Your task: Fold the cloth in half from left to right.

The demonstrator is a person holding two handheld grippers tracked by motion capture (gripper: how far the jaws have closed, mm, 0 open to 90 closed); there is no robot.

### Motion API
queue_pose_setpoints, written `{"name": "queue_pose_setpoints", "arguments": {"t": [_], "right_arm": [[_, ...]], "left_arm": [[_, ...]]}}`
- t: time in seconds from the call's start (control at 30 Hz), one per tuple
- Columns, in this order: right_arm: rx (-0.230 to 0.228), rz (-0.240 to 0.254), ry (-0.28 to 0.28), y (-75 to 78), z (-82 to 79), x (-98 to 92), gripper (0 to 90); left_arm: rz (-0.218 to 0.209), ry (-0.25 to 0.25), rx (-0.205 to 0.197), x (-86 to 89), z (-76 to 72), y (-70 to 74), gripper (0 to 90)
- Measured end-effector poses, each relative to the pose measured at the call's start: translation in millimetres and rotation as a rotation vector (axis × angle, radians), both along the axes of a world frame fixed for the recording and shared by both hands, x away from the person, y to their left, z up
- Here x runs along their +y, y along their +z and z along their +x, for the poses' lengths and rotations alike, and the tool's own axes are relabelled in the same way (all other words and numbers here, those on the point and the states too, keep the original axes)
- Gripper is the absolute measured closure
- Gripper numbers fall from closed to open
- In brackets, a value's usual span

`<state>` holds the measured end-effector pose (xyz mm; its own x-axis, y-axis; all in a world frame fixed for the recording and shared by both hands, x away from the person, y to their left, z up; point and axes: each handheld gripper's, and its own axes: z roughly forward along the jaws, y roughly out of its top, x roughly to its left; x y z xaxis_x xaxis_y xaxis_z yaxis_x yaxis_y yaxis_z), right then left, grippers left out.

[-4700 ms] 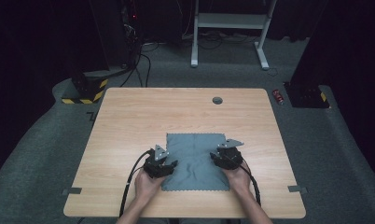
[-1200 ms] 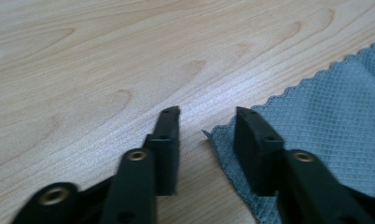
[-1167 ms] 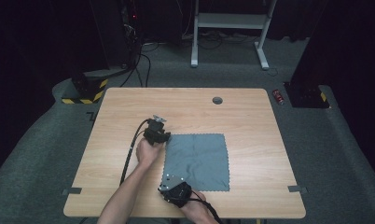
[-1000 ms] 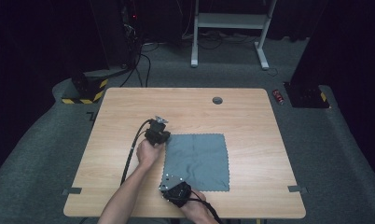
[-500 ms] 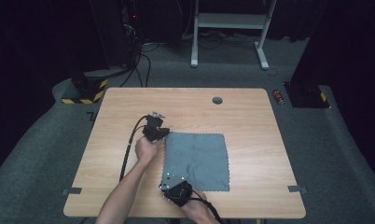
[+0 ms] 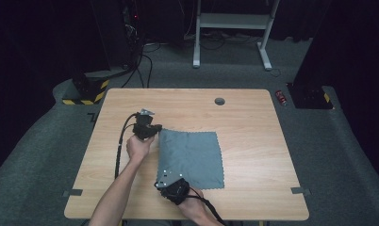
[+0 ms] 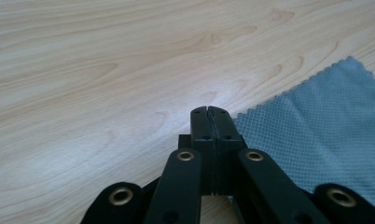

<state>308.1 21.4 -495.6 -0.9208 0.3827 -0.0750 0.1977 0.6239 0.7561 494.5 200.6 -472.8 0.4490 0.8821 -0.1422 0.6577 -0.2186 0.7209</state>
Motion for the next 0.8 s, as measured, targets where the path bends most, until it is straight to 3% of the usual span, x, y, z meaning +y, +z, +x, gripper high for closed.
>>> {"name": "queue_pose_setpoints", "arguments": {"t": [0.37, 0.8], "right_arm": [[0.000, 0.061, 0.042, 15.8, 0.2, 14.9, 89.9], [0.008, 0.082, -0.025, 11.9, -0.1, -18.2, 89.9]], "left_arm": [[-0.001, 0.028, -0.017, 25.9, -8.5, 17.8, 90.0], [-0.015, -0.025, -0.017, -4.9, -0.2, 13.8, 90.0]]}}
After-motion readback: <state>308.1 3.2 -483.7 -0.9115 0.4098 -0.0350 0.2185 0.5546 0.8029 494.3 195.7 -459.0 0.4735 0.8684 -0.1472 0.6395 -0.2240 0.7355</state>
